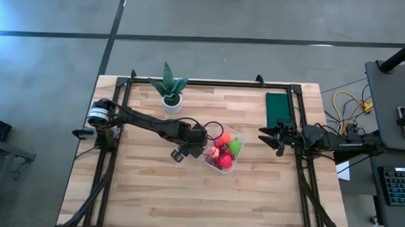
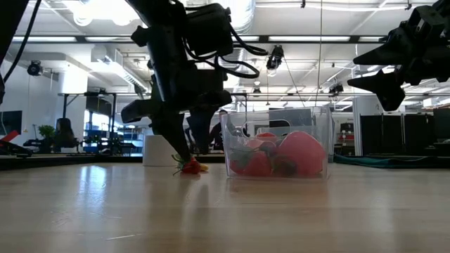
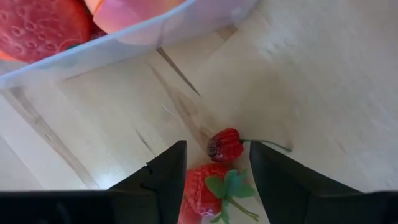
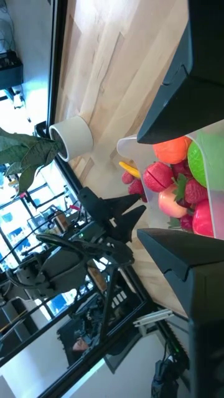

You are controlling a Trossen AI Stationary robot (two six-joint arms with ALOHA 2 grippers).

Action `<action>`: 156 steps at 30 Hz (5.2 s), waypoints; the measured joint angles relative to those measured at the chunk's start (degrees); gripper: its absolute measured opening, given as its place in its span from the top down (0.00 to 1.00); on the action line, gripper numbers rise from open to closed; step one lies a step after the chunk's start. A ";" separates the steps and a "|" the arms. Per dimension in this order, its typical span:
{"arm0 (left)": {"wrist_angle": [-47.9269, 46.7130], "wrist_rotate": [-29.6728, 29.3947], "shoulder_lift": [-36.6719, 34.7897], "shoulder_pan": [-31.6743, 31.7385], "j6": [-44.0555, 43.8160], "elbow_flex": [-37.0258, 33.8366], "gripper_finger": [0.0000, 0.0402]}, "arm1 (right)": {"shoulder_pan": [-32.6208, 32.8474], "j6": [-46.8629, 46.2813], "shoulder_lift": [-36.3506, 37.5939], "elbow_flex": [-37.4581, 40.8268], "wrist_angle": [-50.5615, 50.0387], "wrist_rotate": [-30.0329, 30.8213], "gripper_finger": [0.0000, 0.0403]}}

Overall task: Pick and placing Produce into tupperware
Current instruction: Put the red cherry into the container, then put the red strawberry into the container

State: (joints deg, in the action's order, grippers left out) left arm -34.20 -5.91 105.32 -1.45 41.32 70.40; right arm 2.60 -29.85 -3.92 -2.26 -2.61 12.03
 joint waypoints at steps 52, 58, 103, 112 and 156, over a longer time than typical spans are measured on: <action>6.71 1.90 0.32 0.37 -0.46 -4.40 0.78 | 0.01 0.01 0.00 0.01 0.00 0.00 0.44; 6.58 2.82 1.57 0.61 -0.50 -4.26 0.79 | 0.00 0.01 0.00 0.00 0.00 0.00 0.44; 15.98 0.41 -1.58 -2.64 -34.79 14.09 0.56 | 0.01 0.02 -0.62 0.02 -0.02 -0.02 0.44; -4.99 -14.91 -7.04 -1.98 -34.55 14.84 0.47 | -0.01 0.01 -0.70 0.02 0.01 0.00 0.44; 0.71 0.81 -3.73 4.14 -20.73 -4.10 0.47 | -0.01 0.00 -0.74 0.02 0.00 0.00 0.44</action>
State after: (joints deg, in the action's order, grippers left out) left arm -33.49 -5.10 101.59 2.69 20.59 66.30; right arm 2.59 -29.84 -4.67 -2.24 -2.61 12.03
